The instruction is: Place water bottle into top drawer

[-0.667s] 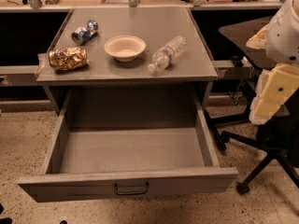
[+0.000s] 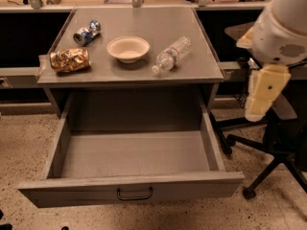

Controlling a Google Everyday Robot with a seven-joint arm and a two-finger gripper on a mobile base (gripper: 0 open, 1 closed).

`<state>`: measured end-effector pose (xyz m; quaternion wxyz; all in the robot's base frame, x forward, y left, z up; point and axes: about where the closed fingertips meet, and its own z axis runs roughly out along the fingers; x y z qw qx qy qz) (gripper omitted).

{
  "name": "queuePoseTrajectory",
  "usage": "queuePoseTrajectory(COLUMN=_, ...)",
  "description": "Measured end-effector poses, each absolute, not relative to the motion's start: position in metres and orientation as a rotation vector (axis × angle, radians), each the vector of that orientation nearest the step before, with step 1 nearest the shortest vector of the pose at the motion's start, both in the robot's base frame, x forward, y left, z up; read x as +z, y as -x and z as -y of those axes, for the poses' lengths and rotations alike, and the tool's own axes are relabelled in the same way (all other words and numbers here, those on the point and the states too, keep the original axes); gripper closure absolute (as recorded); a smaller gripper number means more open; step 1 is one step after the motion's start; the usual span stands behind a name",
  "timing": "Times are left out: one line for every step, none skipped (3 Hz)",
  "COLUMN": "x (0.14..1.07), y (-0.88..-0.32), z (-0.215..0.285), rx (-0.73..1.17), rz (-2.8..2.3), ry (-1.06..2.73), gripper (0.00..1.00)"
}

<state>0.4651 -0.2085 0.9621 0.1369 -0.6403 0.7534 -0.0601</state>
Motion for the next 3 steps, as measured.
queuePoseTrajectory(x=0.938, y=-0.5066, z=0.1879, rx=-0.268, rz=-1.994, ry=2.063, gripper=0.0)
queuePoseTrajectory(x=0.939, y=-0.5073, z=0.189, rx=-0.292, rz=-1.914, ry=2.138, gripper=0.0)
queuePoseTrajectory(x=0.9391, y=-0.5068, z=0.189, rx=-0.29, rz=-1.918, ry=2.135, gripper=0.0)
